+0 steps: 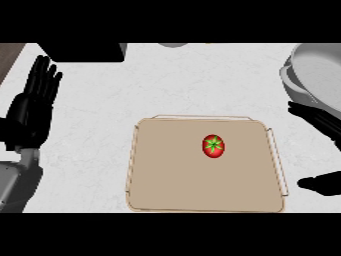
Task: Pick the tomato from the tray and place it in the pot
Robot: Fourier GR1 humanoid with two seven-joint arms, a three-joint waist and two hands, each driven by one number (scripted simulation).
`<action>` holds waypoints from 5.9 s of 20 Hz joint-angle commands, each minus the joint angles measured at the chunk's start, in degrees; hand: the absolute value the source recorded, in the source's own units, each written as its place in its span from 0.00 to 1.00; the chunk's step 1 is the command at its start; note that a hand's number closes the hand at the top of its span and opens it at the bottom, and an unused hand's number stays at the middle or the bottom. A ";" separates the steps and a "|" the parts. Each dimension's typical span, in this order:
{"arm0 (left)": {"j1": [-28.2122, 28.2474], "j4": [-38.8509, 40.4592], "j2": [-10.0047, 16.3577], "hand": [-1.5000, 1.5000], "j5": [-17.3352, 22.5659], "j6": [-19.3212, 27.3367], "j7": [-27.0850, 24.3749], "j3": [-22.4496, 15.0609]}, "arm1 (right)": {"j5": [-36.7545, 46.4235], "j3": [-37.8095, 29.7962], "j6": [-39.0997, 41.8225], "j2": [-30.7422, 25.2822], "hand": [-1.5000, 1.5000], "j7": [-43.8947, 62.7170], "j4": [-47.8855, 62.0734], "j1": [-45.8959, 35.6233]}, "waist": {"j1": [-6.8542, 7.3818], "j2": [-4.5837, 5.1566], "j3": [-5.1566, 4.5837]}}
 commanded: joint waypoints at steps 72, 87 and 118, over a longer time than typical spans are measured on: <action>1.67 -4.49 -10.84 0.50 -11.68 -10.41 5.14 10.22 | 54.21 0.89 -1.87 45.92 1.00 21.43 35.92 -25.49 | 1.20 0.22 0.12; -4.22 -3.63 -11.76 0.50 -12.17 -11.98 4.67 7.28 | 66.24 -22.82 -12.54 31.67 1.00 67.17 51.48 -52.17 | 8.38 3.92 -0.10; -1.26 -0.61 -9.54 0.50 -10.90 -12.18 4.59 12.55 | 84.50 -37.34 -32.62 20.38 1.00 78.07 69.45 -51.57 | 1.40 0.67 0.17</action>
